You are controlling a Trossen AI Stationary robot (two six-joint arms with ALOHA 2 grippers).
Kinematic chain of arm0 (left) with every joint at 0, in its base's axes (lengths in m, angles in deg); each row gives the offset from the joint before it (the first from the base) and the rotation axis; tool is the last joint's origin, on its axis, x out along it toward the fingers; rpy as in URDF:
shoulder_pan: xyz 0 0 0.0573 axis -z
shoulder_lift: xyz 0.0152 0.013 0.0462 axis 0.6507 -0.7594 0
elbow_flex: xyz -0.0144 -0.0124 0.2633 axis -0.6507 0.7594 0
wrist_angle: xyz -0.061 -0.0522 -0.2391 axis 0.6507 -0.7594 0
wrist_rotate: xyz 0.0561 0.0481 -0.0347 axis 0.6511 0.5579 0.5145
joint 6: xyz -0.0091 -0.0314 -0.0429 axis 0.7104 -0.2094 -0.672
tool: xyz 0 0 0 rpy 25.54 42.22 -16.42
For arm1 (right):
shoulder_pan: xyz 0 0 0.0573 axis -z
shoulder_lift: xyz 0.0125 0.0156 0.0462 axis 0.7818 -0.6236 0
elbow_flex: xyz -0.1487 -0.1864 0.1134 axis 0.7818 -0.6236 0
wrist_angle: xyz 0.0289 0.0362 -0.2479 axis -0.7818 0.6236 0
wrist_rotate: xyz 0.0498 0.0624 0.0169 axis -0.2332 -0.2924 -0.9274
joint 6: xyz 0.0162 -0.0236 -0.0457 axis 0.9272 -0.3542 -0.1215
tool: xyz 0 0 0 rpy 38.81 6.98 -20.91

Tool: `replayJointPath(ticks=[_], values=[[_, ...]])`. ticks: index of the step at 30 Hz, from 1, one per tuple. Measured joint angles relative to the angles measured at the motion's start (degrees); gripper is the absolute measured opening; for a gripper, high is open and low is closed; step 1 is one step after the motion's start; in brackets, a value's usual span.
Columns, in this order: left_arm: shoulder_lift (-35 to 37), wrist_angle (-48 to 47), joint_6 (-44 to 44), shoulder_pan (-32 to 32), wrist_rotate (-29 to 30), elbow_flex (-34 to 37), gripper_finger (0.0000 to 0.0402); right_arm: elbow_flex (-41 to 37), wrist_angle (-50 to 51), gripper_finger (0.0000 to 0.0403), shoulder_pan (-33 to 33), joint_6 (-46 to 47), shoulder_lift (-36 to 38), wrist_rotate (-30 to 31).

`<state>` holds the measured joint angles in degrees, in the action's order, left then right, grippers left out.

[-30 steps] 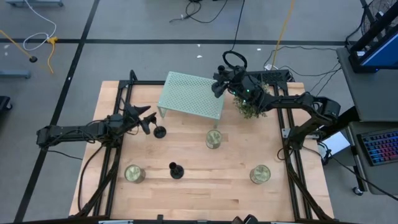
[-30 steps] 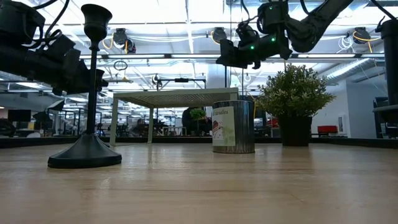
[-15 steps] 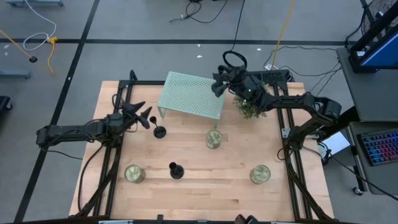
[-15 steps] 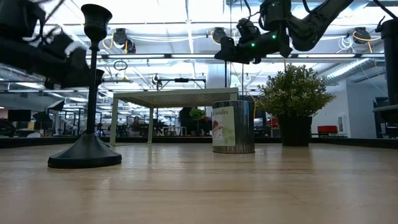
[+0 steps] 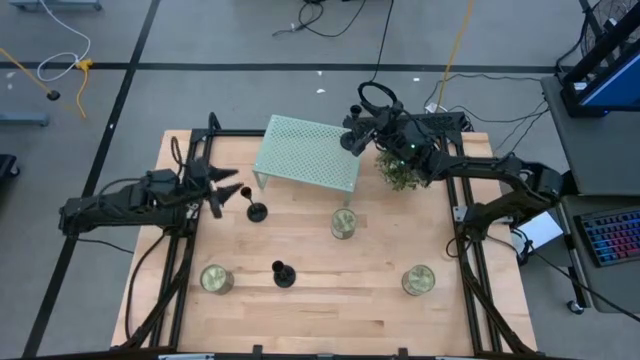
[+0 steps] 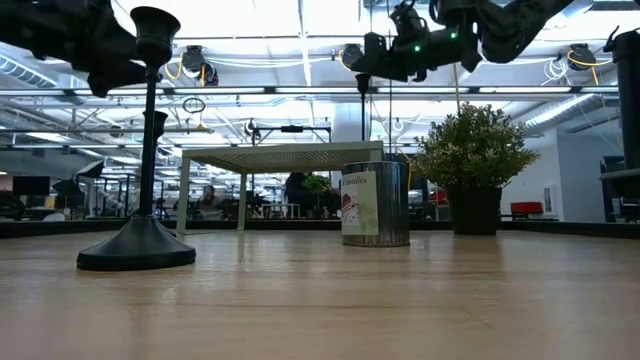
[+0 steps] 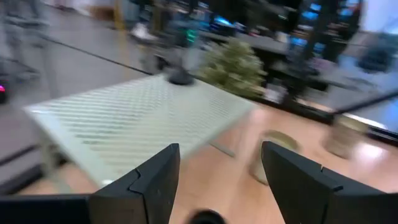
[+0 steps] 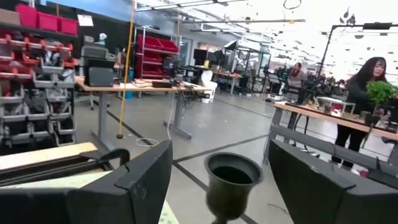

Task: Pick & Place candle stick holders
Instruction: Put the top black candle holder on the shelf

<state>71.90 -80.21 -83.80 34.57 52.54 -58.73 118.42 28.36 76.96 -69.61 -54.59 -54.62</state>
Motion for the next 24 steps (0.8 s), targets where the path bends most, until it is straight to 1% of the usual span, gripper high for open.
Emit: replayJointPath(ticks=[1, 3, 8, 13, 17, 20, 24], values=[[-0.1, -0.6, -0.4, 0.7, -0.6, 0.0, 0.0234, 0.0, 0.0, 0.0259, -0.2, 0.0, 0.4, 0.0], [-0.7, -2.7, -0.9, 2.1, 0.4, 0.0, 0.0234, 0.0, 0.0, 0.0259, -0.8, 0.0, 1.0, 0.0], [-2.9, -7.1, -1.9, 5.7, 8.2, 0.4, 0.0234, 0.0, 1.1, 0.0262, -2.1, 0.0, 1.8, 0.0], [-6.9, -6.8, -3.6, 9.1, 10.6, 3.0, 0.0234, 0.0, 2.2, 0.0263, -2.8, 0.0, 1.7, -0.1], [-9.7, -7.0, -4.6, 10.7, 16.4, 3.4, 0.0234, 0.0, 2.0, 0.0263, -2.8, 0.0, 1.8, -0.1], [-11.3, -6.9, -5.0, 11.0, 17.4, 3.4, 0.0234, 0.0, 2.0, 0.0263, -2.8, 0.5, 1.8, -0.1], [-14.4, -6.9, -9.4, 11.0, 17.2, 3.4, 0.0234, 0.0, 2.2, 0.0263, -2.8, 0.6, 1.8, -0.2]])
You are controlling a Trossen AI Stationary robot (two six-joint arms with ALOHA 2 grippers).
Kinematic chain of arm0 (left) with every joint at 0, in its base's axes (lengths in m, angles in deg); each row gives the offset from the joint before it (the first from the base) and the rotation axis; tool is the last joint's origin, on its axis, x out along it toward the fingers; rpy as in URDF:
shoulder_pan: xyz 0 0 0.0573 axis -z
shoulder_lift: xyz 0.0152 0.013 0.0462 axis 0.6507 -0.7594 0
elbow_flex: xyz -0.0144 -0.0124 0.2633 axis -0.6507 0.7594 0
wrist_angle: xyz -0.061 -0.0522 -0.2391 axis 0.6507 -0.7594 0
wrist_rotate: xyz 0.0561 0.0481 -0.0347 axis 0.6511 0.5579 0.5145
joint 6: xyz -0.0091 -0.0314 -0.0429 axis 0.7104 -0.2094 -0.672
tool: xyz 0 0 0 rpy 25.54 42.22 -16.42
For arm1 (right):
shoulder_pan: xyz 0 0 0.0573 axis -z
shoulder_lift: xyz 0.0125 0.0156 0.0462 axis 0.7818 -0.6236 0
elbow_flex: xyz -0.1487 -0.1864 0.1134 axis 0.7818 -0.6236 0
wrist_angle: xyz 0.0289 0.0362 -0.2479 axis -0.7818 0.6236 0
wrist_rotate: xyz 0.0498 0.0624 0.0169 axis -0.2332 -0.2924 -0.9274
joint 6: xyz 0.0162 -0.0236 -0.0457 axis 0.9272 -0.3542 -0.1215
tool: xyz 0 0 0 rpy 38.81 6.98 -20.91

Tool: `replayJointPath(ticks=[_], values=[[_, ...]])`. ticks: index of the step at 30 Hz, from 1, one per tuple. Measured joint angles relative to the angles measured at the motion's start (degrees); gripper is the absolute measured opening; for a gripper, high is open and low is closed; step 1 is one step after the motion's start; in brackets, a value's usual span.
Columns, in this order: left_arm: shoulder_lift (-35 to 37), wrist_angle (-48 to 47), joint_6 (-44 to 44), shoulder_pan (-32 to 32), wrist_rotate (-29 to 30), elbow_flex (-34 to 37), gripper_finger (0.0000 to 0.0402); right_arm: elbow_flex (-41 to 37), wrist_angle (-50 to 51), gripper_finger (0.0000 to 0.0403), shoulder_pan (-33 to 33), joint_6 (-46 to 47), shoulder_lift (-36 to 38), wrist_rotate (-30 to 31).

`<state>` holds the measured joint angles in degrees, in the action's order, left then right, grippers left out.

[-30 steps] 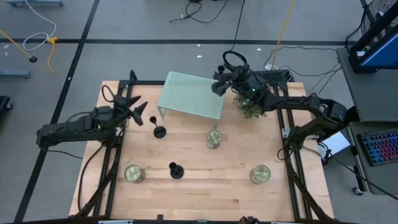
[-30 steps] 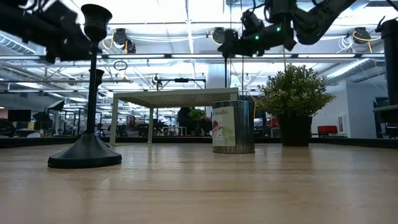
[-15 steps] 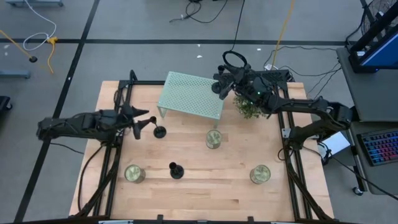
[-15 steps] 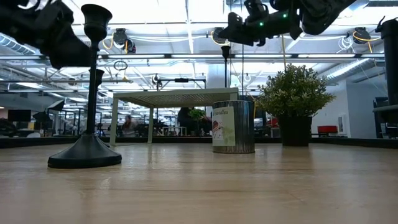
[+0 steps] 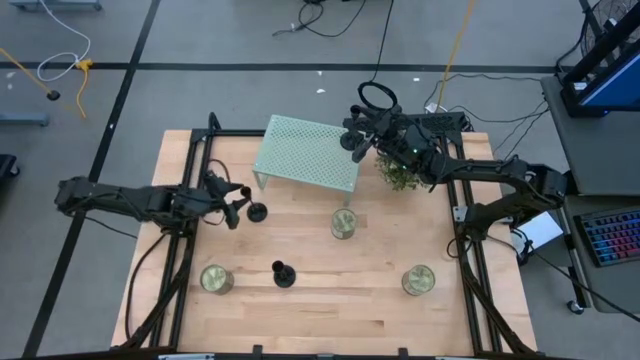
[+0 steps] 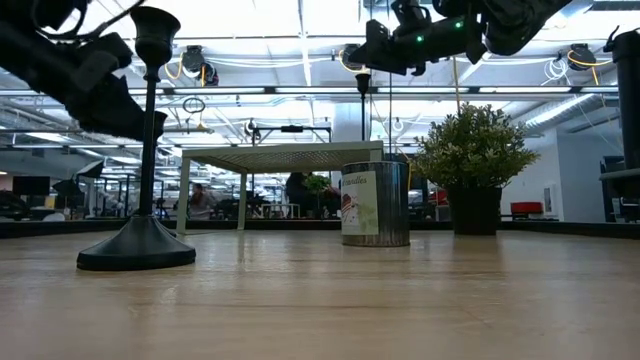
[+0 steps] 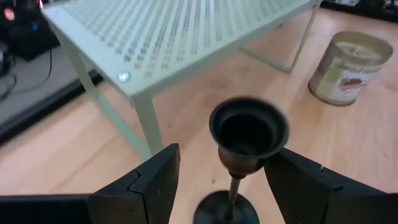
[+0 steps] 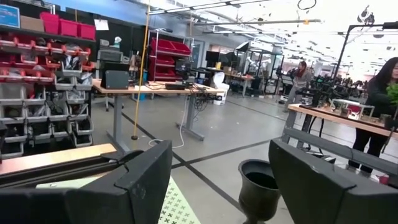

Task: Pick & Place candle stick holders
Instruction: Put the top black candle holder on the shelf

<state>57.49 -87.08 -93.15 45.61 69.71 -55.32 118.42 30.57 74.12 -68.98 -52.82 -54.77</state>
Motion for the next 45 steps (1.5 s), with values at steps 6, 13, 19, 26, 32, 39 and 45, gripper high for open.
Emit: replayJointPath(ticks=[6, 13, 19, 26, 32, 39, 45], values=[[-6.6, 1.2, -4.3, 0.0, 0.6, 0.0, 0.0234, 0.0, 0.3, 0.0263, -0.8, 0.0, 0.0, 0.0], [-12.8, 8.7, -0.8, 0.0, 2.0, 0.0, 0.0196, 0.0, 0.4, 0.0263, -1.9, -0.5, 0.0, 0.0], [-14.4, 11.3, -1.8, 0.0, 1.6, 0.0, 0.0071, 0.0, 0.7, 0.0263, -2.3, -0.5, 0.0, -0.1], [-14.3, 18.5, -2.3, 1.0, -2.8, -2.5, 0.0031, 0.0, 1.9, 0.0263, -2.3, -0.5, 0.0, -0.1], [-14.4, 16.3, 1.2, 5.2, -3.4, -11.5, 0.0028, 0.0, 3.0, 0.0263, -2.3, -0.4, 0.0, -0.1], [-19.3, 16.5, 15.9, 4.1, -3.1, -24.5, 0.0028, 0.0, 2.9, 0.0263, -3.0, -0.4, 0.0, -0.1], [-27.0, 16.1, 27.3, -5.2, -9.9, -35.9, 0.0028, 0.0, 2.8, 0.0263, -3.8, -0.4, 0.0, -0.1]])
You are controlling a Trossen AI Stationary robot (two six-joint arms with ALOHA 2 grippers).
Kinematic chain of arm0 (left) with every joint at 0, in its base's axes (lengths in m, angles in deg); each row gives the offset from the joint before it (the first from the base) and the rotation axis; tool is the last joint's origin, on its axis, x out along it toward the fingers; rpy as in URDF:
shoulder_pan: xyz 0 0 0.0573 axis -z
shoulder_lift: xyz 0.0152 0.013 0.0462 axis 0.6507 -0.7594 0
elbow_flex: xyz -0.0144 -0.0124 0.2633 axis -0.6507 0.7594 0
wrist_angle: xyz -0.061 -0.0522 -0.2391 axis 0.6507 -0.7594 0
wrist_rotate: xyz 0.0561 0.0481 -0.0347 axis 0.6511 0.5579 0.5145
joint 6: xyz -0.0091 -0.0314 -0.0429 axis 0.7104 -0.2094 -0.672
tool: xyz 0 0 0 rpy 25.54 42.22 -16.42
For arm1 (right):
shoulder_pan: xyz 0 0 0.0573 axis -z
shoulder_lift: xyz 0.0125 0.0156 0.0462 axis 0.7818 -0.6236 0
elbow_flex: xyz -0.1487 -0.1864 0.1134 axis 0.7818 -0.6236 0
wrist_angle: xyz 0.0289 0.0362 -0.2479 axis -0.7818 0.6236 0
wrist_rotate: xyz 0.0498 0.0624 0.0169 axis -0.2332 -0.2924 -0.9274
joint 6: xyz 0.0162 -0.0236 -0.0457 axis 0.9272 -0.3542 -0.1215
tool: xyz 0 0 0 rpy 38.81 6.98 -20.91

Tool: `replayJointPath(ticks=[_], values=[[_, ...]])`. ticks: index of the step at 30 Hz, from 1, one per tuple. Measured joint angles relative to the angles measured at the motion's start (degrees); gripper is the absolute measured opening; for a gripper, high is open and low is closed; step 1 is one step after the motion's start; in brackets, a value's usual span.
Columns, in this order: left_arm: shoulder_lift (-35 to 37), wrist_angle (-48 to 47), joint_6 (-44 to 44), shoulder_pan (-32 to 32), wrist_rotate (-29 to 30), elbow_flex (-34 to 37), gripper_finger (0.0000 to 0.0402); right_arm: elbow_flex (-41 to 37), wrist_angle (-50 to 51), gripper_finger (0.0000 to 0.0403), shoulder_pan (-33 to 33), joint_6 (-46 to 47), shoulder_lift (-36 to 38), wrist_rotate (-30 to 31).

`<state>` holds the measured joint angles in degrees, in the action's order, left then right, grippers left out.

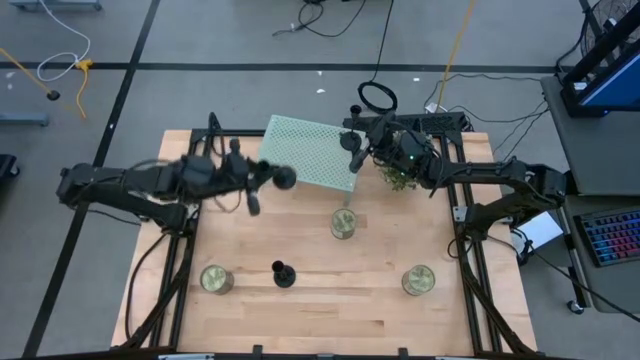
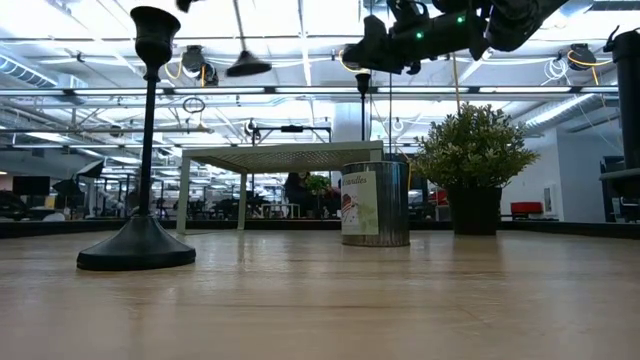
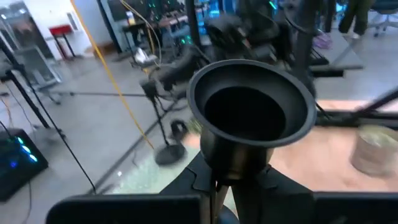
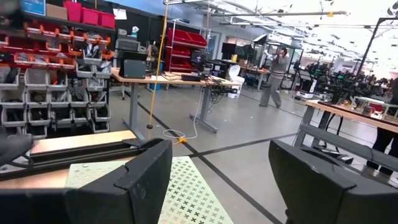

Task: Pick & Place candle stick holders
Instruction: Put the top black candle holder on the shelf

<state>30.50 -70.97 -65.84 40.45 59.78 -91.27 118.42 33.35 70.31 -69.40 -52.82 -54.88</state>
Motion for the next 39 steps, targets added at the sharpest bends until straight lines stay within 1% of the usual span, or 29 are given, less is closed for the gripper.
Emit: replayJointPath(ticks=[4, 6, 9, 12, 14, 18, 20, 23, 30, 34, 39], values=[[-4.1, -2.1, 0.8, -9.8, -8.8, -6.6, 0.0028, 0.0, 0.0, 0.0263, -0.9, 0.0, 0.0, 0.0], [-6.4, -3.3, 0.0, -14.9, -12.1, -8.8, 0.0028, 0.0, 0.0, 0.0263, -1.2, 0.0, 0.0, 0.0], [-9.9, -4.2, -0.1, -22.7, -15.8, -10.7, 0.0028, 0.0, 0.0, 0.0263, -1.8, -0.3, 0.0, 0.0], [-13.2, -4.1, -0.5, -29.8, -20.8, -11.2, 0.0028, 0.0, 0.0, 0.0263, -1.9, -0.4, 0.0, 0.0], [-15.3, -4.2, -0.9, -33.5, -21.9, -11.2, 0.0028, 0.0, 0.0, 0.0263, -1.9, -0.4, 0.0, 0.0], [-18.8, -3.9, -1.1, -38.8, -23.3, -11.2, 0.0028, 0.0, 0.4, 0.0263, -1.9, -0.4, 0.0, 0.0], [-20.2, -3.3, -1.7, -40.6, -24.5, -11.2, 0.0028, 0.0, 0.5, 0.0263, -1.9, -0.4, 0.0, 0.0], [-22.1, -2.3, -1.8, -42.2, -24.8, -11.2, 0.0028, 0.0, 0.5, 0.0263, -1.9, -0.4, 0.0, 0.0], [-25.8, -0.9, -4.6, -43.4, -24.8, -11.2, 0.0028, 0.0, 1.7, 0.0263, -1.9, -0.4, 0.0, 0.0], [-26.8, -1.1, -4.8, -43.5, -22.2, -11.2, 0.0031, 0.0, 2.5, 0.0263, -1.9, -0.4, 0.0, 0.0], [-26.8, -1.9, -8.0, -43.6, -20.6, -11.2, 0.0051, 0.0, 3.0, 0.0263, -1.9, -0.4, 0.0, 0.0]])
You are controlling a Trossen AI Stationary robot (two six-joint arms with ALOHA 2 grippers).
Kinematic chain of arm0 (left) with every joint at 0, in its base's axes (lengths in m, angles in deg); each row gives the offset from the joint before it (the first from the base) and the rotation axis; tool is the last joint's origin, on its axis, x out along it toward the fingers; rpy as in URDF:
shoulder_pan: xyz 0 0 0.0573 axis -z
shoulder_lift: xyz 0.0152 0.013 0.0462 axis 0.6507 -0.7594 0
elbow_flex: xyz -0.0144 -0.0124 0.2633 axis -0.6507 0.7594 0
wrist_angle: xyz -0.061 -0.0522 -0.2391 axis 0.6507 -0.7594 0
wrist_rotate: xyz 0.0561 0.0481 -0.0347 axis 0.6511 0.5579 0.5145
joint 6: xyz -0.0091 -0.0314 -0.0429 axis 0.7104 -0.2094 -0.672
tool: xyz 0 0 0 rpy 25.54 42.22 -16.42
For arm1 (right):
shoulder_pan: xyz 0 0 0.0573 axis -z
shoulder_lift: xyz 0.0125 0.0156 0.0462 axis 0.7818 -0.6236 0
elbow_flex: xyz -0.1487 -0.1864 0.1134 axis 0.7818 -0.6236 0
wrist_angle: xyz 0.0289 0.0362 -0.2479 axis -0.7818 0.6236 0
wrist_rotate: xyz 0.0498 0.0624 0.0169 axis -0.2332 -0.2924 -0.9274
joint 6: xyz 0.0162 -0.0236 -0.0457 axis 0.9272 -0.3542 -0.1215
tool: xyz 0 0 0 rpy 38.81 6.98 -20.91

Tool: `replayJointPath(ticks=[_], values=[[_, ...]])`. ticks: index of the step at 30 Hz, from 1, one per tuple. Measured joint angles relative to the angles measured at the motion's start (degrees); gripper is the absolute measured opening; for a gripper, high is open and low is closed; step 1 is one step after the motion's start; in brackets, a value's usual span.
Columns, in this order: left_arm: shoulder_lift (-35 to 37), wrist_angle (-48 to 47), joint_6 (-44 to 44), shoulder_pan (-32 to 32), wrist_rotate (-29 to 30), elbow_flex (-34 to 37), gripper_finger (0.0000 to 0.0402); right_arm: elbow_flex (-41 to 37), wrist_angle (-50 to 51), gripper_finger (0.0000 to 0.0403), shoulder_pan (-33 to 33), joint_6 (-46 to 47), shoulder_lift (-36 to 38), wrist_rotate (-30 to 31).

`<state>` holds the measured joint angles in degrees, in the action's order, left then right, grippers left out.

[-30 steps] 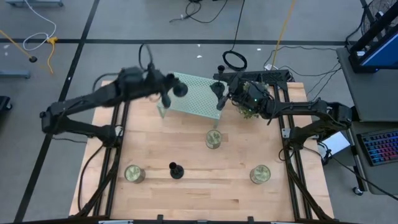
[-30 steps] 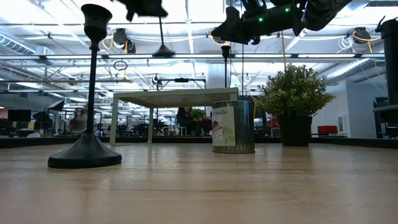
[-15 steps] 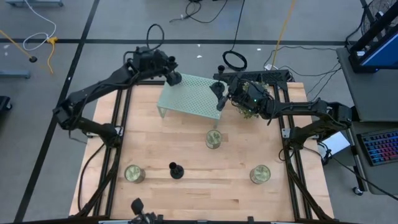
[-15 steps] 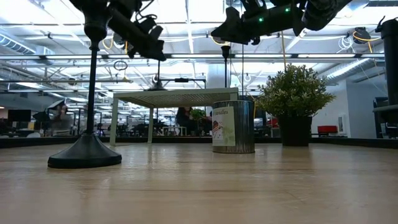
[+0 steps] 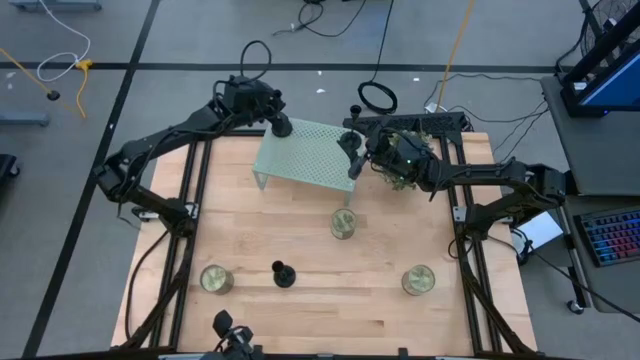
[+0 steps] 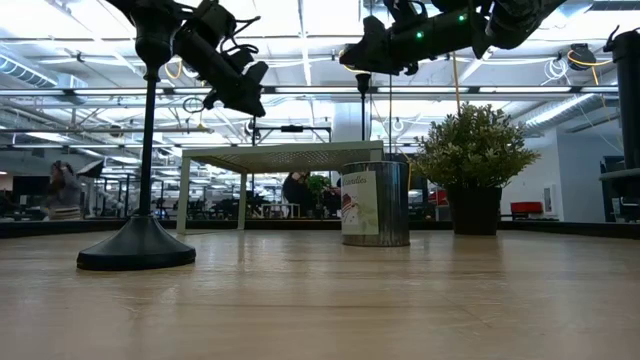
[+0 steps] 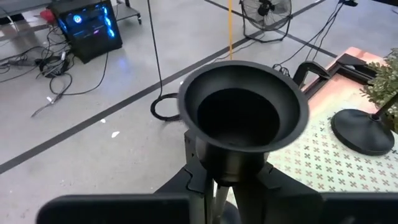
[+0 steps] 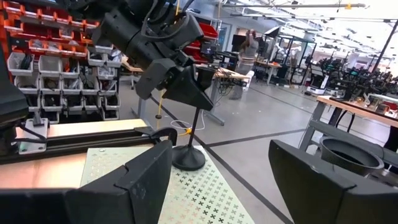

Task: Pick & Place candle stick holders
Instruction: Put the top black candle holder on the shelf, then put the black candle holder on the shelf

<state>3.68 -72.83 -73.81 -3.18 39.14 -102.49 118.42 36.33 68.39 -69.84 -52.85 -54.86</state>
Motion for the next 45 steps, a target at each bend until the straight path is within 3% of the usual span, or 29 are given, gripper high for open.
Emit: replayJointPath(ticks=[11, 25, 32, 37, 41, 45], values=[[0.2, -3.2, -0.2, 0.0, 3.0, 0.0, 0.0067, 0.0, 1.0, 0.0263, -0.6, 0.0, 0.0, 0.0], [2.5, -8.5, 2.6, 1.4, 2.3, 0.0, 0.0202, 0.0, 5.5, 0.0263, -1.7, -4.1, 2.8, 1.7], [9.9, -18.5, 3.6, 3.9, 2.3, 0.0, 0.0227, 0.0, 10.4, 0.0263, -2.7, -0.8, 7.4, 1.7], [16.1, -27.9, 4.8, 7.9, 0.2, 0.0, 0.0228, 0.0, 14.0, 0.0263, -5.3, -1.3, 9.4, 1.6], [19.8, -35.3, 2.9, 13.4, -6.4, 0.1, 0.0228, 0.0, 14.7, 0.0263, -7.4, -1.3, 9.5, 1.7], [23.0, -34.0, 1.8, 22.1, -10.9, 4.7, 0.0228, 0.0, 14.7, 0.0263, -9.1, -1.3, 9.5, 1.7]])
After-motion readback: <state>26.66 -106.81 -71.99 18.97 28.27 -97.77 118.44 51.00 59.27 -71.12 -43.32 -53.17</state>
